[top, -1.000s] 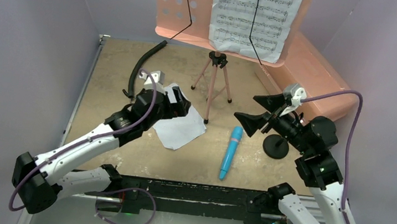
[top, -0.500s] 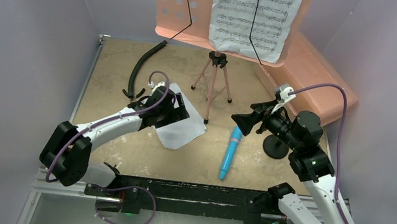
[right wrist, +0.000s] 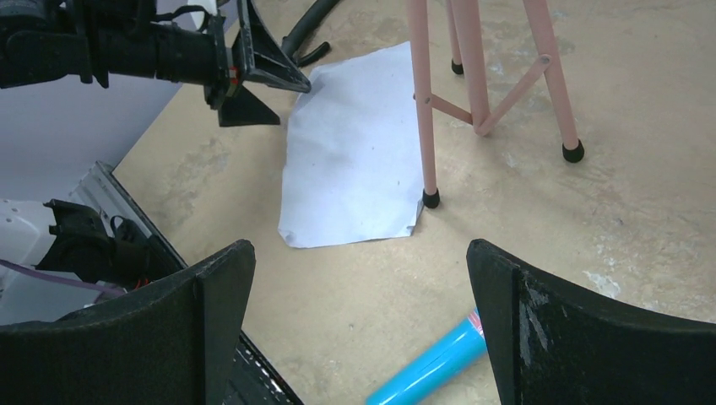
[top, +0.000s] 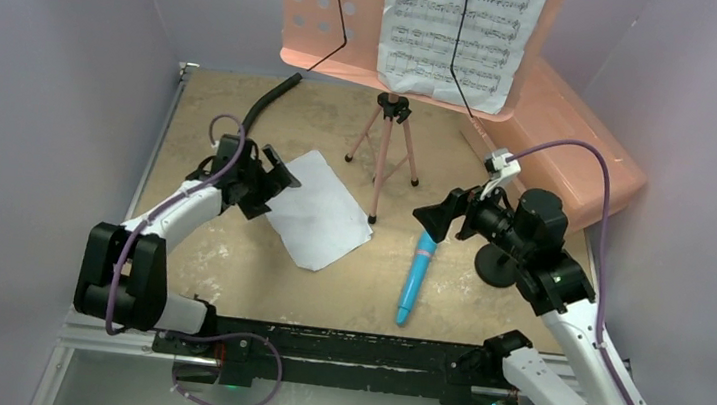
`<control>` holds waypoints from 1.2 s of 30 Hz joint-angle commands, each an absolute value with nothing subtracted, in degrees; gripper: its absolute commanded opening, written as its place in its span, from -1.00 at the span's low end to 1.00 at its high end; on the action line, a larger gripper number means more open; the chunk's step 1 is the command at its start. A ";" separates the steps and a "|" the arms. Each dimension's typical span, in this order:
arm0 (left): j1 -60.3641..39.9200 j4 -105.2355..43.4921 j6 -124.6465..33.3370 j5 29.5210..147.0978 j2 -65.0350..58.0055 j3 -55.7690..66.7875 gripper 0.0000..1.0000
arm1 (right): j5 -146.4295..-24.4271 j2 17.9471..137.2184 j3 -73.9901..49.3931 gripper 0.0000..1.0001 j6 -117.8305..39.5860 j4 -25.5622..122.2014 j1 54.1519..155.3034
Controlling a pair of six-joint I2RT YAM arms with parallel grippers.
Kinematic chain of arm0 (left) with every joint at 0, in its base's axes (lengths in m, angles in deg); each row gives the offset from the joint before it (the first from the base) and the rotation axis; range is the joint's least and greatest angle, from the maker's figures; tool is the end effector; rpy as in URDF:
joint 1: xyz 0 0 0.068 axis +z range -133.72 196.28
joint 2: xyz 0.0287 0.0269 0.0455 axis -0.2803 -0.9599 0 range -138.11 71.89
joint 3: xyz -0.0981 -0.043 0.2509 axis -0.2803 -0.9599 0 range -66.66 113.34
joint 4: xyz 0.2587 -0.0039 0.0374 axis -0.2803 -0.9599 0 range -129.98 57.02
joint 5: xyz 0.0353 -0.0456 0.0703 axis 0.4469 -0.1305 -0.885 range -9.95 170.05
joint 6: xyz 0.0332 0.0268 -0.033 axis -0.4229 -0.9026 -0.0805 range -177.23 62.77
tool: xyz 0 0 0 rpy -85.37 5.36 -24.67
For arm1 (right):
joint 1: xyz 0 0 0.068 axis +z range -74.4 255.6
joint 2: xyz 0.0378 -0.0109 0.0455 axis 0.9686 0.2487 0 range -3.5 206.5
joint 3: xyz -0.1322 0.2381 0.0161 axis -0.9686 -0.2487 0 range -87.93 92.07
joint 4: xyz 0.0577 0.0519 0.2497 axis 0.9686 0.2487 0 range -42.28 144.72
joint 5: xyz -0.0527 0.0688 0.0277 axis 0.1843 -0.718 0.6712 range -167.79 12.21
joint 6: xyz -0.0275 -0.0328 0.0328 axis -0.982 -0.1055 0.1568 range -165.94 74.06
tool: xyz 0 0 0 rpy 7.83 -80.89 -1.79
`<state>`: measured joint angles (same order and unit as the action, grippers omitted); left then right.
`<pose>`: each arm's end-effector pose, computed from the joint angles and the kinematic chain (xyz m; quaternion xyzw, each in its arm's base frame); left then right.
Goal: Set up the instrument practice props
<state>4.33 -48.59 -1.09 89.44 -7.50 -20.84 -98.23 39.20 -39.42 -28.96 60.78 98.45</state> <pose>0.2726 -0.0637 0.2049 -0.3249 0.8762 -0.2581 0.2450 0.1520 0.0775 0.3635 -0.1550 0.7315 0.3467 0.5663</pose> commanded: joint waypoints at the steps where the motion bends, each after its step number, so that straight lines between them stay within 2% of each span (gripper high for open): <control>1: 12.13 -53.79 -6.61 91.08 -5.50 -19.43 0.99 | -97.74 40.42 -38.93 0.96 -27.66 58.79 98.54; 5: 18.59 -59.92 -12.67 85.94 -5.85 -16.63 0.95 | -97.78 42.42 -38.55 0.96 -27.21 58.38 98.56; 10: 18.81 -63.12 -18.14 77.57 -9.87 -11.74 0.80 | -97.55 44.00 -38.02 0.96 -26.15 57.94 98.54; 15: 18.59 -58.35 -20.22 83.89 -16.28 -10.30 0.45 | -96.91 44.64 -37.84 0.95 -24.93 57.30 98.54; 22: 16.80 -51.19 -20.07 88.25 -22.22 -10.75 0.26 | -96.70 45.04 -37.38 0.96 -23.25 56.84 98.54; 28: 13.24 -49.73 -20.47 86.69 -26.42 -9.44 0.13 | -96.33 45.17 -37.04 0.96 -22.48 56.03 98.54; 33: 11.51 -49.95 -22.61 81.76 -27.61 -8.22 -0.13 | -95.98 45.80 -36.39 0.96 -22.58 55.87 98.54; 36: 11.53 -49.13 -22.90 82.06 -27.14 -8.09 -0.51 | -95.66 45.98 -35.70 0.96 -22.64 55.82 98.52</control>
<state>11.55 -50.67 -20.90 84.10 -27.13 -9.65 -96.97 45.78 -39.03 -22.98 58.01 98.45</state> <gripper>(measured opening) 0.348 0.977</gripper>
